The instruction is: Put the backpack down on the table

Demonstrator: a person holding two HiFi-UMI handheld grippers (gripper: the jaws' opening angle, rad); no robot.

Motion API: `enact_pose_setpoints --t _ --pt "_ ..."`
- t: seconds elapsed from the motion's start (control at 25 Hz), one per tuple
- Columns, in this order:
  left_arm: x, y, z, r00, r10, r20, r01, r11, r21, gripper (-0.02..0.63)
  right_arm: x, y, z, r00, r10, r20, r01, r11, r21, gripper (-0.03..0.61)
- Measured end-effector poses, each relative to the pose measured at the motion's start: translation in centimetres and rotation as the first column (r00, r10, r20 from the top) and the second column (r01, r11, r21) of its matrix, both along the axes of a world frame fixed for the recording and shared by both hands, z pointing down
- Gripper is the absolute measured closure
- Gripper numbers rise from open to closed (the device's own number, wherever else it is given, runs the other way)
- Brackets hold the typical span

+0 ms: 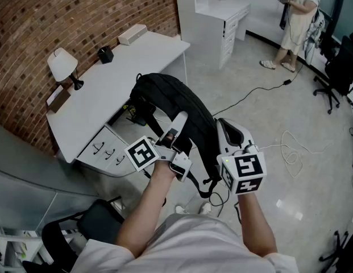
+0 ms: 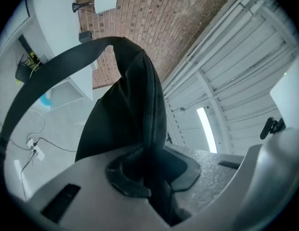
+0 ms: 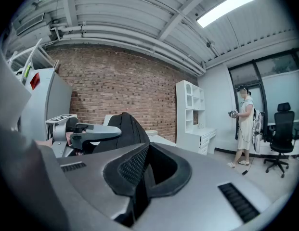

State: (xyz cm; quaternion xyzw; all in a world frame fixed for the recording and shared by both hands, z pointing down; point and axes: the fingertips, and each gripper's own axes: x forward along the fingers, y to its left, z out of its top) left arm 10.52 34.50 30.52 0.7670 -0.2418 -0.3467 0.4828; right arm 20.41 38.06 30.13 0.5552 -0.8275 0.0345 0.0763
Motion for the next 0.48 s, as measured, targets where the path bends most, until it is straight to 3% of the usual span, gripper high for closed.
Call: enact_pose_setpoints --t 0.48 --pt "-1.6 -0.1 -0.3 1.0 0.026 0.013 -0.026 1.0 0.017 0.565 -1.8 -0.1 0.3 0.999 0.024 0.025 -0.024 1.0 0.009 0.577"
